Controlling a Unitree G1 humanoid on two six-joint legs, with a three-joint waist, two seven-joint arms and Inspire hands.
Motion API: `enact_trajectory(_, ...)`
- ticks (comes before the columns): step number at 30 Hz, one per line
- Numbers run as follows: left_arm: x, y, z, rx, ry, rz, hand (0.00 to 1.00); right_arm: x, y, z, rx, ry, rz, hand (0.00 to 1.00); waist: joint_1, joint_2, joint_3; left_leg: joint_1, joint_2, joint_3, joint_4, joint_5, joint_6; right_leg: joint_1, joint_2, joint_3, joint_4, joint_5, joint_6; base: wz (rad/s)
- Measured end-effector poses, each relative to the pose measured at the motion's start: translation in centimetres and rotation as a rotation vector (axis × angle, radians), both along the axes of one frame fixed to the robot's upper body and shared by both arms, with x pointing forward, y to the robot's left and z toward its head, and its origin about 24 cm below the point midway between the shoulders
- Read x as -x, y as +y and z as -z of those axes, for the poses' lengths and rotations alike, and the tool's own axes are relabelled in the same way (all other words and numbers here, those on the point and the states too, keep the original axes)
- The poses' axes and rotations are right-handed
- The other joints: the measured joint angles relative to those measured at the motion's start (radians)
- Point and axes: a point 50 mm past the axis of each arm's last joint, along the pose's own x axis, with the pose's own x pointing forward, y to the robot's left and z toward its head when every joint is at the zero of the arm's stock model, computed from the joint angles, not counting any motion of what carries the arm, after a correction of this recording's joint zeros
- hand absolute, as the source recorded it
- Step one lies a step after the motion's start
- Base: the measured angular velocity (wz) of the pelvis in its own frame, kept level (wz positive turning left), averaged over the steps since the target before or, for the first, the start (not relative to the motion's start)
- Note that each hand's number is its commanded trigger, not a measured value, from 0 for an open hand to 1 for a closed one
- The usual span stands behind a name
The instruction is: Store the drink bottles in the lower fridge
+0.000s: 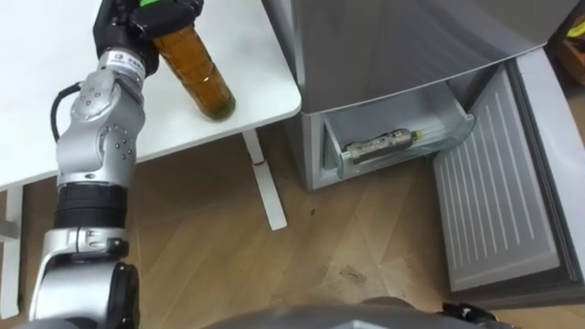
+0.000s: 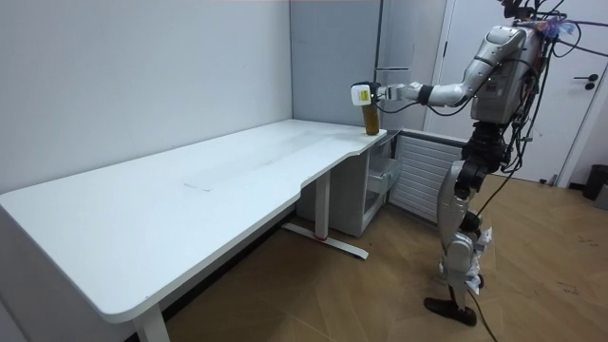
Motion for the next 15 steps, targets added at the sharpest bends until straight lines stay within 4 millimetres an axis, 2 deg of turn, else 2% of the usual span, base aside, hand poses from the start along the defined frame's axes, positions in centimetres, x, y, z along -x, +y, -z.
enact_trajectory(5, 0.0, -1.4, 0.4, 0.087, 0.000, 0.021, 1.00, -3.4, 1.3, -0.7, -0.005, -0.111, -0.144, 0.00, 0.027, -0.004, 0.0020, 0.000, 0.001, 0.001, 0.001, 0.000, 0.000, -0.007, 0.001, 0.007, 0.010, 0.000, 0.000, -0.04)
enact_trajectory(7, 0.1, -2.3, 1.0, 0.164, 0.015, 0.034, 1.00, -5.9, 2.9, -1.4, -0.047, -0.212, -0.227, 0.00, 0.049, -0.008, 0.0015, 0.001, 0.001, 0.001, 0.002, 0.000, 0.000, -0.007, 0.001, 0.009, 0.011, 0.000, 0.000, 0.00)
enact_trajectory(9, 0.5, -3.0, 1.6, 0.231, 0.029, 0.057, 1.00, -7.6, 4.4, -2.1, -0.085, -0.287, -0.285, 0.00, 0.069, -0.009, 0.0007, 0.004, 0.001, 0.001, 0.002, 0.000, 0.000, -0.004, 0.001, 0.009, 0.011, 0.000, -0.001, 0.00)
enact_trajectory(12, 1.3, -3.9, 2.8, 0.304, 0.065, 0.075, 1.00, -9.5, 6.5, -3.1, -0.162, -0.382, -0.352, 0.00, 0.090, -0.015, -0.0021, 0.006, 0.001, -0.005, 0.003, 0.000, 0.000, -0.001, 0.001, 0.000, 0.011, 0.000, -0.001, 0.07)
enact_trajectory(15, 2.1, -3.9, 4.0, 0.302, 0.113, 0.070, 1.00, -10.8, 7.8, -4.1, -0.219, -0.451, -0.409, 0.00, 0.106, -0.020, -0.0018, -0.001, 0.001, -0.014, 0.003, 0.000, 0.000, -0.001, 0.000, -0.007, 0.011, 0.000, -0.001, 0.09)
